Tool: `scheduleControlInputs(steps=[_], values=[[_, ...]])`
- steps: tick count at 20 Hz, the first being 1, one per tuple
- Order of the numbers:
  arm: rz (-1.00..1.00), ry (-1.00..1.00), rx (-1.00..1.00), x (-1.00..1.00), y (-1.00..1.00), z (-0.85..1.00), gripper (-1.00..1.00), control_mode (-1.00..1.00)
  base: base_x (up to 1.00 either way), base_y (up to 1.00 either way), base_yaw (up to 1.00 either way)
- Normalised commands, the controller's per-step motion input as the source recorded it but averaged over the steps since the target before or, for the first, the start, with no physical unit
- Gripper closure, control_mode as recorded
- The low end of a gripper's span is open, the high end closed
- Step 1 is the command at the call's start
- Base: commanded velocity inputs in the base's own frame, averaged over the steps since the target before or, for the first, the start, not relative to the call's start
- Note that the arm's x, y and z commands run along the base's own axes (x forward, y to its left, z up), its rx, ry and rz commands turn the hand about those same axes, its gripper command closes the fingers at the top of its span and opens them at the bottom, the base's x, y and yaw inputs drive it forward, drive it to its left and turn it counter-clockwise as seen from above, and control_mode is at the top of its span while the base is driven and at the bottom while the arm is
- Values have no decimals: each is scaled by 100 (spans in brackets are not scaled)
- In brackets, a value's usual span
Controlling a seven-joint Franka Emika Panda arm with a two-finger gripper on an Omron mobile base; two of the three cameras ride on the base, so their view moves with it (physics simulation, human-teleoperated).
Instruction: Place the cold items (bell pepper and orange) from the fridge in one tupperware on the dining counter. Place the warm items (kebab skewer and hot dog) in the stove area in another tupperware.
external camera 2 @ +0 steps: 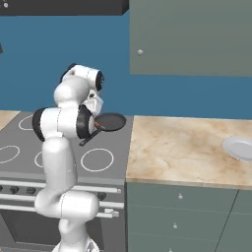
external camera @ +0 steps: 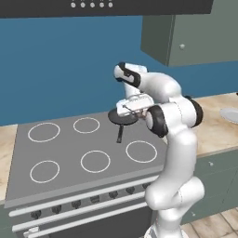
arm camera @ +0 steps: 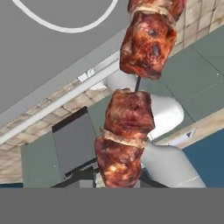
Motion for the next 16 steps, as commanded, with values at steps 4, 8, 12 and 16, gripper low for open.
scheduleControlInputs(steps=[4, 8, 12, 16], values=[[4, -70, -11, -86, 0, 2, 100, -100, 0, 0, 0], [7, -94, -10, -61, -3, 14, 100, -100, 0, 0, 0], [15, -97, 1, -40, -20, 4, 100, -100, 0, 0, 0], [40, -58, 12, -52, -58, 3, 100, -100, 0, 0, 0]])
